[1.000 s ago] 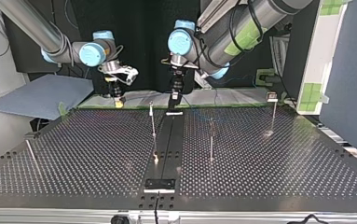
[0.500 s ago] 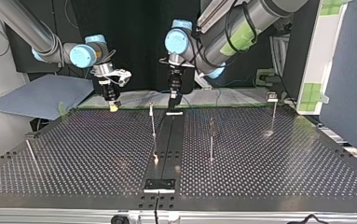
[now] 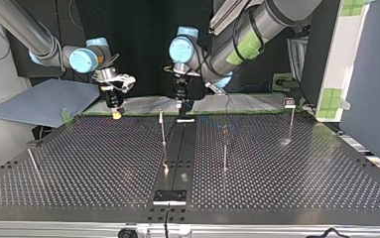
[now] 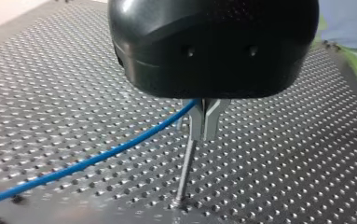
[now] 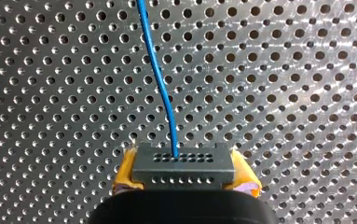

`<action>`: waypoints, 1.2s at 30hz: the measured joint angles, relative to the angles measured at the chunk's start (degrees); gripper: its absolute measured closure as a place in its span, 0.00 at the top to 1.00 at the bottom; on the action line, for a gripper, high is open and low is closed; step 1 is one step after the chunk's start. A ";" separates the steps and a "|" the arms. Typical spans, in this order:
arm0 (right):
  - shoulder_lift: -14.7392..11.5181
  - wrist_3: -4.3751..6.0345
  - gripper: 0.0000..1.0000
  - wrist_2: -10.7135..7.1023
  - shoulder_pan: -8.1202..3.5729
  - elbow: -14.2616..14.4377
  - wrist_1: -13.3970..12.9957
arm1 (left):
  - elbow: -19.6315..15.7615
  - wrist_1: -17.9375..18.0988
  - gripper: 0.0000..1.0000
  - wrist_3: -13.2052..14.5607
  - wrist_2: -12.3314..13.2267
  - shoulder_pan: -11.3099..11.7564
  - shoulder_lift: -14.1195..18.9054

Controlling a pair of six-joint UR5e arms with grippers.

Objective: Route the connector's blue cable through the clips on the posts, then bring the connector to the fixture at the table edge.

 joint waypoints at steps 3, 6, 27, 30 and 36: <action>0.00 -0.01 0.00 0.00 -0.12 -0.01 0.02 | 1.44 -0.87 0.00 0.43 -0.24 0.07 -0.53; 0.00 -0.04 0.00 0.00 -0.16 -0.02 -0.05 | 2.50 -1.35 0.00 0.54 -0.26 0.38 -0.68; 0.00 0.19 0.00 0.00 -0.22 -0.36 0.01 | 3.61 -1.69 0.00 0.72 1.31 2.21 -1.34; 0.00 0.18 0.00 -0.01 -0.28 -0.56 0.31 | 4.45 -2.05 0.00 0.73 1.86 2.76 -1.34; 0.00 -0.07 0.00 0.07 -0.49 -1.02 1.36 | 5.25 -2.97 0.00 0.69 3.00 3.77 -1.40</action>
